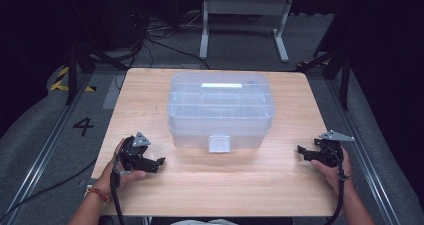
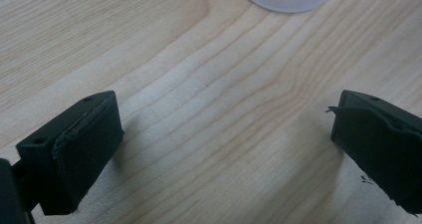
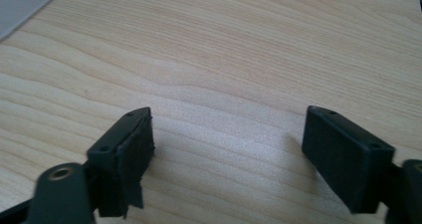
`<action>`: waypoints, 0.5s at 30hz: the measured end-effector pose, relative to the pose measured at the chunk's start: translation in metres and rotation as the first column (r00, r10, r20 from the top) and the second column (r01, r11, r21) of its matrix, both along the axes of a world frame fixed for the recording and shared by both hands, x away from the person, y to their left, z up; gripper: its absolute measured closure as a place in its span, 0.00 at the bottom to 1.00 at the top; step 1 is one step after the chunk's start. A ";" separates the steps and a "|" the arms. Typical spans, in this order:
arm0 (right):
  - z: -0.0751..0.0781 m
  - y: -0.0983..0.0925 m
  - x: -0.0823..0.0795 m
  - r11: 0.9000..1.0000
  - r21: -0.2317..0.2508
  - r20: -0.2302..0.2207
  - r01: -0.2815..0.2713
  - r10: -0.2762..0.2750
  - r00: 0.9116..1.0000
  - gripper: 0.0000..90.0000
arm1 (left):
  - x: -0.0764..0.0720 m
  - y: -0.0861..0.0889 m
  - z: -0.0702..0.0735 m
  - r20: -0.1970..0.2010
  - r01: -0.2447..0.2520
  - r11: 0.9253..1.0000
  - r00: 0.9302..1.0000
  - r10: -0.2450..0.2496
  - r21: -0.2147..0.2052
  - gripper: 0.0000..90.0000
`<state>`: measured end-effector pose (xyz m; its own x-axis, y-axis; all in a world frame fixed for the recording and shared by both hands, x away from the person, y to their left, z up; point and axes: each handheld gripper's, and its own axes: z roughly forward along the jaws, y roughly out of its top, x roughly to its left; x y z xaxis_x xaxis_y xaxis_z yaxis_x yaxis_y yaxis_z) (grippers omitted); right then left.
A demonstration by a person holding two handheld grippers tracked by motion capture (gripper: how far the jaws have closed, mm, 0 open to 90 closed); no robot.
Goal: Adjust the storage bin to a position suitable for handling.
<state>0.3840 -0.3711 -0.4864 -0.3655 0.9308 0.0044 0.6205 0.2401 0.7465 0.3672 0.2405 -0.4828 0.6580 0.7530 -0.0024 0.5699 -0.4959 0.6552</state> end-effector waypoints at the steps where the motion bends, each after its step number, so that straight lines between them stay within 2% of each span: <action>1: 0.000 0.000 -0.001 1.000 0.000 0.001 -0.003 0.003 1.000 0.27 | 0.000 0.000 0.000 0.000 0.000 1.000 1.000 0.000 0.000 0.00; 6: 0.003 0.004 -0.003 0.999 -0.040 0.018 -0.029 0.030 0.999 0.31 | -0.001 0.000 0.000 -0.002 0.018 1.000 1.000 -0.018 -0.006 0.00; 9: 0.007 0.006 -0.004 0.998 -0.043 0.030 -0.043 0.045 0.999 0.32 | -0.001 0.000 0.000 -0.002 0.019 1.000 1.000 -0.019 -0.008 0.00; 12: 0.015 0.011 -0.008 0.996 -0.054 0.070 -0.065 0.068 0.995 0.34 | -0.001 0.000 0.000 -0.009 0.019 1.000 1.000 -0.019 -0.013 0.00; 15: 0.020 0.014 -0.010 0.995 -0.062 0.090 -0.084 0.089 0.992 0.34 | -0.001 0.000 0.000 -0.009 0.019 1.000 1.000 -0.019 -0.014 0.00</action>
